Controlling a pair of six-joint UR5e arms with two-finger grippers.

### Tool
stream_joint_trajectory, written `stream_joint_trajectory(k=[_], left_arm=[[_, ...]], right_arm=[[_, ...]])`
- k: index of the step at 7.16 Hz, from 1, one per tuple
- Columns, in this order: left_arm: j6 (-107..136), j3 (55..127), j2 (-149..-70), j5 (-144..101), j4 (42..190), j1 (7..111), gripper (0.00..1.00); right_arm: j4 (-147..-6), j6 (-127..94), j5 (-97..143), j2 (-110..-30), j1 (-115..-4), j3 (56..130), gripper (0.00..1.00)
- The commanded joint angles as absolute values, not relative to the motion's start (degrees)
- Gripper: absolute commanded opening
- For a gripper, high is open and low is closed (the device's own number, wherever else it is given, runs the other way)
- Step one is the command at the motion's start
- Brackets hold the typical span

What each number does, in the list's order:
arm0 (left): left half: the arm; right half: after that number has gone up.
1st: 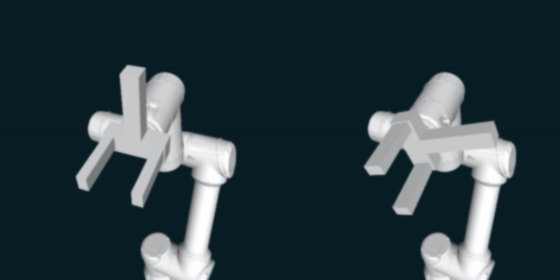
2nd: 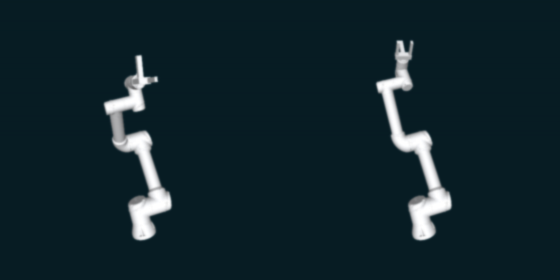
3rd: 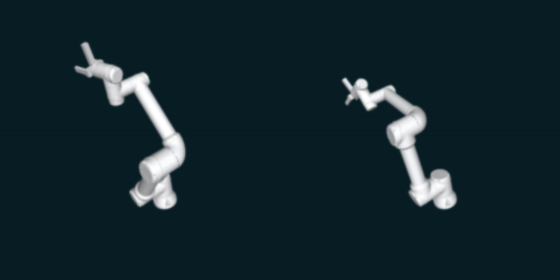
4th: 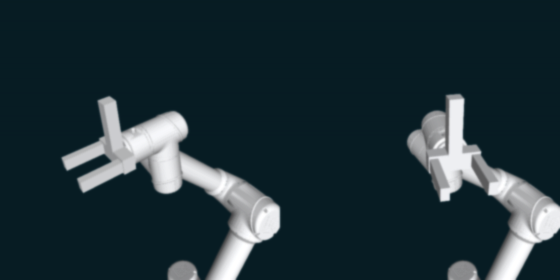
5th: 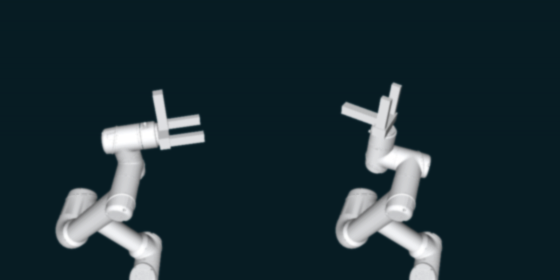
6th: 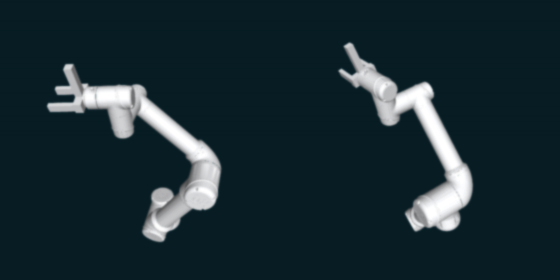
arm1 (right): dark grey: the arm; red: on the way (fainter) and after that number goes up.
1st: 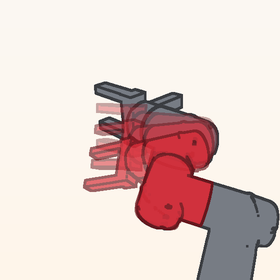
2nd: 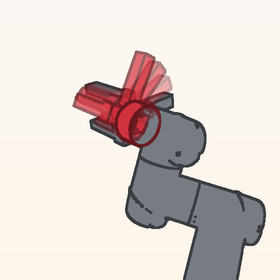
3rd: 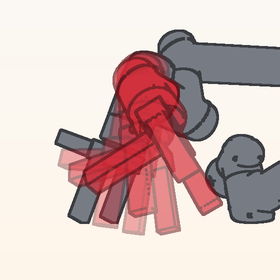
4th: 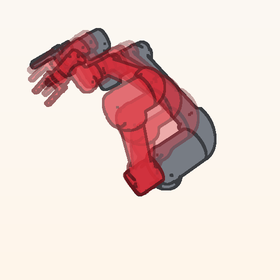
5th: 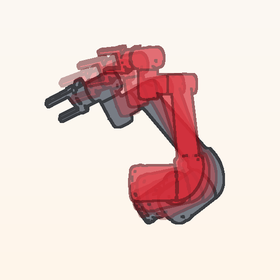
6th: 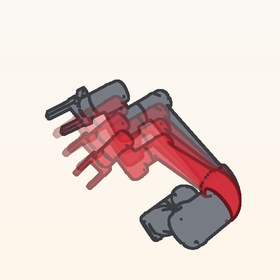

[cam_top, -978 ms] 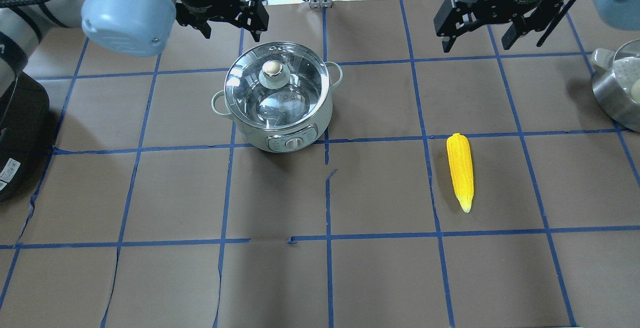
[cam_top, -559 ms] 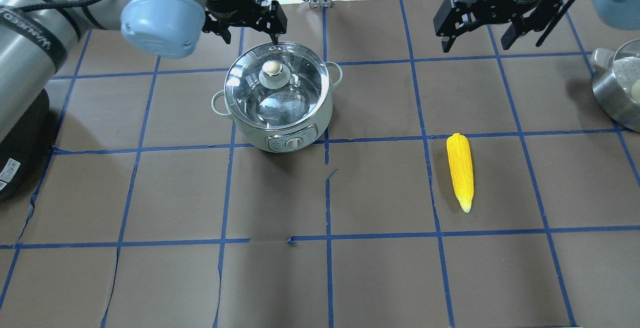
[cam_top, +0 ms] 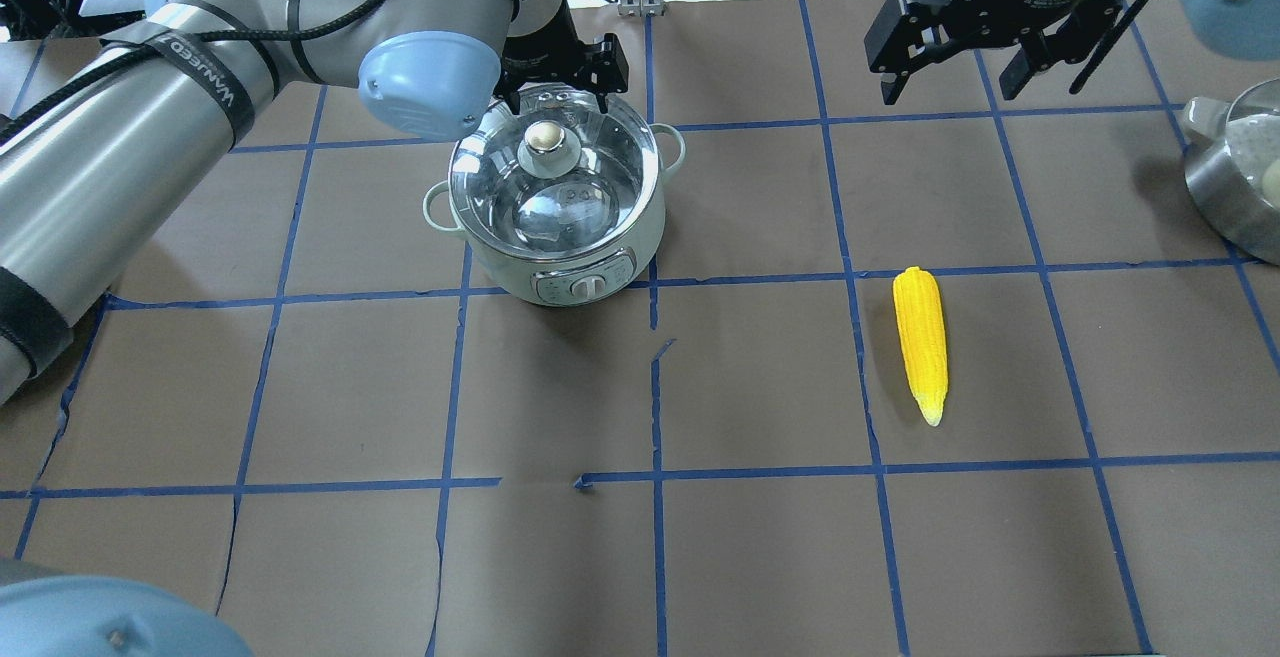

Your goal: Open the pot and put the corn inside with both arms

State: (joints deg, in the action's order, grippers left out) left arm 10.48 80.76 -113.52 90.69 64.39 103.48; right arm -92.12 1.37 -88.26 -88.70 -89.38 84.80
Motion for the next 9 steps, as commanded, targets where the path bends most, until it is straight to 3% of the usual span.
stream_joint_trajectory(k=[1, 5, 9], left_arm=[[15.51, 81.65, -114.16, 93.84, 64.68, 103.27, 1.00], [16.70, 82.88, -115.13, 93.78, 64.69, 103.27, 0.97], [16.70, 82.88, -114.96, 93.78, 64.69, 103.27, 0.63]], right_arm=[[-92.11, 1.41, -88.24, -88.77, -89.38, 84.73, 1.00], [-92.11, 1.41, -88.33, -88.59, -89.56, 84.81, 1.00], [-92.20, 1.40, -88.33, -88.42, -89.74, 84.81, 1.00]])
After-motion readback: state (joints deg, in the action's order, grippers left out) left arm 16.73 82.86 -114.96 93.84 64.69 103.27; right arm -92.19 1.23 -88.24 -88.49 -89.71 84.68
